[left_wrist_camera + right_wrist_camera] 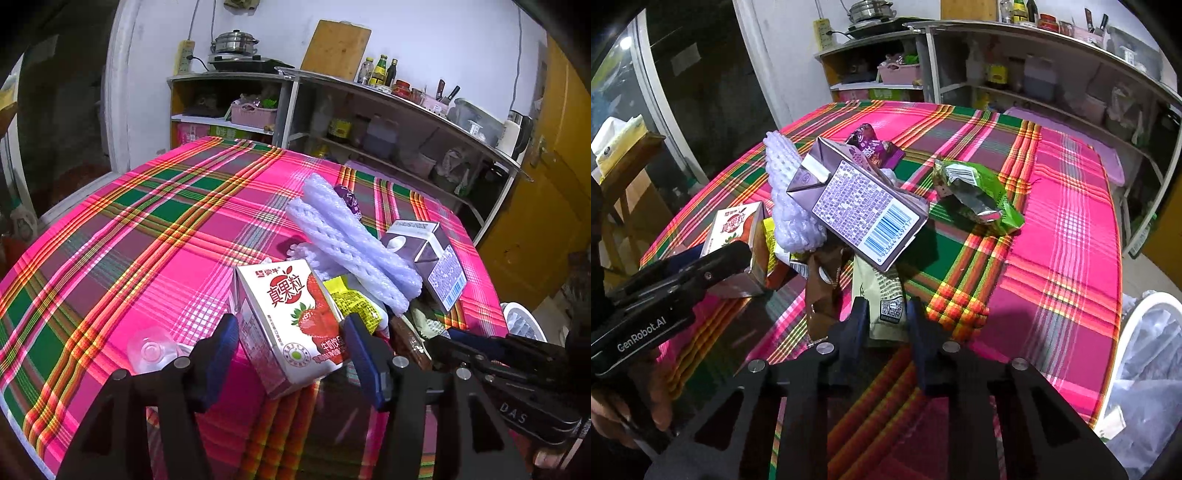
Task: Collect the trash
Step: 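Grasp the strawberry milk carton with the left gripper while the right grasps a beige wrapper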
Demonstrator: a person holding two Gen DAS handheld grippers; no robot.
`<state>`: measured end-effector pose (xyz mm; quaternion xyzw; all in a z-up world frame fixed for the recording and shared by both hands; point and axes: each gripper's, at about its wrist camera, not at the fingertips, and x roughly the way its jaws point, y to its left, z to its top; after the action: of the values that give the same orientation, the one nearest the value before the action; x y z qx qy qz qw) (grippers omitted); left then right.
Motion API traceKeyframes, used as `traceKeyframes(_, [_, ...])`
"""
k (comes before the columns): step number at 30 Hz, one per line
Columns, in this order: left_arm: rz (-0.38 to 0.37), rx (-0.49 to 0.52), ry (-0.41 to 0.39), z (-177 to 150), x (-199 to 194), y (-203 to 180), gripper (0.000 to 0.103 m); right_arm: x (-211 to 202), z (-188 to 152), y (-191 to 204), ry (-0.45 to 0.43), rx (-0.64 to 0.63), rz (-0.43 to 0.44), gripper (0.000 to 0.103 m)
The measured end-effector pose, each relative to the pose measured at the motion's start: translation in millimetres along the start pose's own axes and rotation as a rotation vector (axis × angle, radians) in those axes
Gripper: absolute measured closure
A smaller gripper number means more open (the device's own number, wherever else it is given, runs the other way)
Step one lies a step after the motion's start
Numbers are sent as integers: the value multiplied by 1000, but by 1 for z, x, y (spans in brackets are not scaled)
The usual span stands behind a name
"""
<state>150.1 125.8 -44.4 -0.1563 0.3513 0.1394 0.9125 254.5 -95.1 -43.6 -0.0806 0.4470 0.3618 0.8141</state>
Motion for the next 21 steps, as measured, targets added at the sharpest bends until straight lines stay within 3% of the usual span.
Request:
traceKeyframes(15, [12, -13, 14, -1, -2, -5, 44, -25, -30, -5, -10, 46, 28, 83])
traceKeyframes(21, [22, 7, 30, -1, 3, -13, 34, -26, -31, -8, -15, 56, 37, 83])
